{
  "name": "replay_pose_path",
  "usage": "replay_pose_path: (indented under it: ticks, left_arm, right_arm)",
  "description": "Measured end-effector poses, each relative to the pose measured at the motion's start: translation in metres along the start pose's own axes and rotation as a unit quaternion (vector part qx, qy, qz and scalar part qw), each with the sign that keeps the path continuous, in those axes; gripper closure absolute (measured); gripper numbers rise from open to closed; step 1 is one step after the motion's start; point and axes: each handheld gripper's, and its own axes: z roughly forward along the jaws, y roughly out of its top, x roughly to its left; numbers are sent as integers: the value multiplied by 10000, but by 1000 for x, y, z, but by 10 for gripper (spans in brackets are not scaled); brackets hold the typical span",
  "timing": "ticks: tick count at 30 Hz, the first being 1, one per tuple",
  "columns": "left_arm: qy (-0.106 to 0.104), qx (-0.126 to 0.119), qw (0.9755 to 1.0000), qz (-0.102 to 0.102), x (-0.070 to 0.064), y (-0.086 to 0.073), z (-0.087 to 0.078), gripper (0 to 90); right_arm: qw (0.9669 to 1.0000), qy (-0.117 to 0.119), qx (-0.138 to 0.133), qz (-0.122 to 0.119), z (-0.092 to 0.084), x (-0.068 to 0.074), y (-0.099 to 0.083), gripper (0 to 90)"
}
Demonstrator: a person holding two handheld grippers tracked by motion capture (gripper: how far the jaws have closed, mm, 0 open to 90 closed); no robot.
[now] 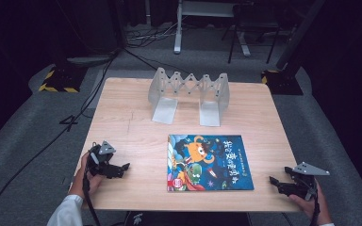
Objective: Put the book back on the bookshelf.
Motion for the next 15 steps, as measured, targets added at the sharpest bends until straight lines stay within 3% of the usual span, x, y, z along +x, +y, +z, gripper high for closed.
replay_pose_path:
  ticks: [4,8,10,15]
  left_arm:
    - [-214,12,9995,249,-14,5,5,5]
    - [-316,20,9989,332,-28,8,8,5]
    - [-472,30,9975,534,-36,9,8,5]
    - [-619,28,9961,629,-46,12,12,1]
  right_arm:
    - [10000,1,1,-3,0,0,0,178]
    - [10000,-13,-2,3,0,0,0,178]
    - [10000,-22,-2,12,0,1,0,178]
    - [10000,-9,-8,-79,2,3,2,185]
